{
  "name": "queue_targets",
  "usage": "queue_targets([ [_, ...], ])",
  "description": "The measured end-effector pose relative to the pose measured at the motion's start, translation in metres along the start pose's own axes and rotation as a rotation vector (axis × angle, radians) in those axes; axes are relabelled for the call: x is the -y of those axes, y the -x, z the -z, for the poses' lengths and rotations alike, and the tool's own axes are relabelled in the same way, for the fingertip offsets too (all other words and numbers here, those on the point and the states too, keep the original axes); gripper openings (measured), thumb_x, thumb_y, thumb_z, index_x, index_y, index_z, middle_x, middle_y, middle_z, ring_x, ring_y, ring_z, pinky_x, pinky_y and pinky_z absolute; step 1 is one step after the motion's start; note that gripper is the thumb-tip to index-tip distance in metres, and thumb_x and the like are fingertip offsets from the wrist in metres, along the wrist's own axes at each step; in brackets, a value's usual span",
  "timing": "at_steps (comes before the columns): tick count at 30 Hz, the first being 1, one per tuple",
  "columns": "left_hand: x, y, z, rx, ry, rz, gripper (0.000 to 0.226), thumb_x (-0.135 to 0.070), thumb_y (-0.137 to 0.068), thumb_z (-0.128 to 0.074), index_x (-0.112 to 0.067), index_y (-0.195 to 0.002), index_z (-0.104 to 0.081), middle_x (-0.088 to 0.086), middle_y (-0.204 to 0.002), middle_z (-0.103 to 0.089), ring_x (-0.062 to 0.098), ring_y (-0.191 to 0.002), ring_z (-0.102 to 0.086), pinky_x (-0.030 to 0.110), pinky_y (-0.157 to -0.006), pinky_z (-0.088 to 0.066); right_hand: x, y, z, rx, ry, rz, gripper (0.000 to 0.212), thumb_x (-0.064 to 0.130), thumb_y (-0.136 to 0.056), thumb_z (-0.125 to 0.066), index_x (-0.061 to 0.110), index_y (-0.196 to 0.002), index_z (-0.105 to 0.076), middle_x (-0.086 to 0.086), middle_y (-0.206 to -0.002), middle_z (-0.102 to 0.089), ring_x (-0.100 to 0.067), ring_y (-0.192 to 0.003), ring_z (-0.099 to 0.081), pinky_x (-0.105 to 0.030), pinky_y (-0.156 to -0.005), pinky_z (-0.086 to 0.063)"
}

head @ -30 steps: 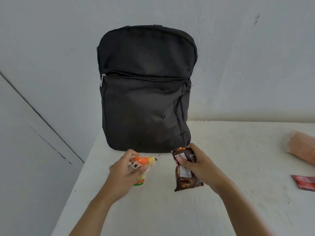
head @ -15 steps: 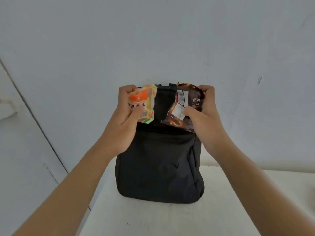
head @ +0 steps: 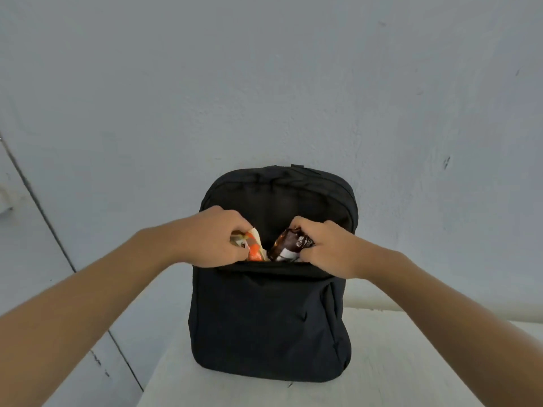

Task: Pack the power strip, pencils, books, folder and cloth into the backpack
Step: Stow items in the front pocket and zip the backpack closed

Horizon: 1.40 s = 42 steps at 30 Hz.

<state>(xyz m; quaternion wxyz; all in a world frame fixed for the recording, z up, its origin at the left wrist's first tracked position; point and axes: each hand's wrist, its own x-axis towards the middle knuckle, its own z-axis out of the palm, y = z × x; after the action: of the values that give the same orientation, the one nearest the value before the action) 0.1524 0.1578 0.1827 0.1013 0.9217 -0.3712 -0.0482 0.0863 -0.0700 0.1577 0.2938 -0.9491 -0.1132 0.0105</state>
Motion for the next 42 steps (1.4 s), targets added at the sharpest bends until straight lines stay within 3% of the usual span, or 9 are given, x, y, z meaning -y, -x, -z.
queue_targets([
  [4, -0.009, 0.001, -0.010, 0.132, -0.238, 0.033, 0.041, -0.039, -0.104, -0.042, -0.012, -0.083, -0.065, -0.003, -0.101, -0.048, 0.013, -0.094, -0.049, 0.037, -0.089, -0.046, 0.009, 0.000, -0.004, 0.151, 0.254, -0.021, 0.014, 0.027, -0.100, -0.045, 0.026, -0.108, -0.034, -0.006, -0.074, -0.056, -0.019, -0.063, -0.052, -0.032, -0.058, -0.040],
  [10, -0.002, 0.028, -0.033, -0.143, -0.407, -0.234, 0.045, -0.059, -0.100, -0.013, -0.042, -0.114, -0.051, -0.018, -0.098, -0.056, 0.004, -0.099, -0.044, 0.033, -0.103, -0.026, -0.003, 0.014, -0.017, -0.073, 0.321, 0.123, 0.032, 0.040, -0.100, -0.041, 0.020, -0.097, -0.067, 0.004, -0.102, -0.053, -0.012, -0.096, -0.049, -0.027, -0.088, -0.041],
  [13, 0.005, 0.035, -0.041, -0.131, -0.476, -0.268, 0.054, -0.062, -0.100, -0.004, -0.040, -0.108, -0.053, -0.022, -0.096, -0.059, 0.002, -0.103, -0.043, 0.031, -0.106, -0.020, -0.003, 0.018, -0.021, 0.148, 0.368, 0.036, 0.048, 0.052, -0.095, -0.031, 0.013, -0.087, -0.059, -0.003, -0.090, -0.059, -0.018, -0.088, -0.051, -0.031, -0.085, -0.033],
  [17, 0.016, 0.027, -0.035, 0.001, -0.558, -0.137, 0.059, -0.075, -0.095, -0.008, -0.037, -0.109, -0.050, -0.013, -0.084, -0.050, 0.009, -0.086, -0.043, 0.027, -0.111, -0.026, 0.003, 0.021, -0.023, 0.329, 0.458, -0.107, 0.049, 0.055, -0.091, -0.054, 0.025, -0.129, -0.045, 0.003, -0.103, -0.055, -0.025, -0.109, -0.044, -0.034, -0.094, -0.033],
  [24, 0.003, 0.029, -0.053, -0.240, -0.472, -0.360, 0.028, -0.043, -0.107, -0.040, -0.025, -0.117, -0.060, -0.006, -0.108, -0.058, 0.015, -0.099, -0.052, 0.035, -0.092, -0.045, 0.009, 0.019, -0.041, 0.129, 0.586, -0.019, 0.043, 0.061, -0.091, -0.054, 0.024, -0.106, -0.068, 0.007, -0.098, -0.058, -0.020, -0.107, -0.050, -0.045, -0.107, -0.032],
  [30, -0.006, 0.028, -0.064, -0.056, -0.222, -0.271, 0.022, -0.043, -0.109, -0.037, -0.029, -0.116, -0.052, -0.005, -0.077, -0.064, 0.012, -0.068, -0.059, 0.037, -0.074, -0.052, 0.020, 0.025, -0.039, 0.300, 0.470, -0.072, 0.032, 0.038, -0.099, -0.054, 0.024, -0.128, -0.052, 0.007, -0.107, -0.058, -0.016, -0.098, -0.052, -0.040, -0.104, -0.037],
  [33, -0.002, 0.019, -0.061, -0.126, -0.102, -0.261, 0.020, -0.038, -0.109, -0.040, -0.027, -0.105, -0.055, -0.007, -0.083, -0.065, 0.011, -0.072, -0.060, 0.039, -0.076, -0.053, 0.017, 0.031, -0.042, 0.155, 0.416, -0.085, 0.030, 0.040, -0.099, -0.055, 0.021, -0.122, -0.058, 0.008, -0.100, -0.059, -0.012, -0.092, -0.051, -0.036, -0.100, -0.042],
  [39, -0.001, 0.007, -0.072, -0.503, 0.072, -0.322, 0.021, -0.038, -0.107, -0.044, -0.024, -0.098, -0.058, -0.010, -0.075, -0.060, 0.006, -0.064, -0.057, 0.032, -0.060, -0.051, -0.001, 0.056, -0.059, -0.482, 0.128, -0.019, 0.022, 0.031, -0.092, -0.069, 0.021, -0.113, -0.067, 0.013, -0.097, -0.066, 0.005, -0.076, -0.056, -0.008, -0.074, -0.041],
  [42, -0.016, 0.010, -0.075, -0.645, 0.102, -0.454, 0.019, -0.031, -0.105, -0.051, -0.020, -0.104, -0.066, -0.010, -0.094, -0.061, 0.007, -0.085, -0.056, 0.025, -0.076, -0.048, -0.006, 0.070, -0.059, -0.672, 0.069, 0.003, 0.015, 0.014, -0.090, -0.071, 0.018, -0.105, -0.071, 0.014, -0.096, -0.066, 0.001, -0.086, -0.059, -0.004, -0.081, -0.042],
])
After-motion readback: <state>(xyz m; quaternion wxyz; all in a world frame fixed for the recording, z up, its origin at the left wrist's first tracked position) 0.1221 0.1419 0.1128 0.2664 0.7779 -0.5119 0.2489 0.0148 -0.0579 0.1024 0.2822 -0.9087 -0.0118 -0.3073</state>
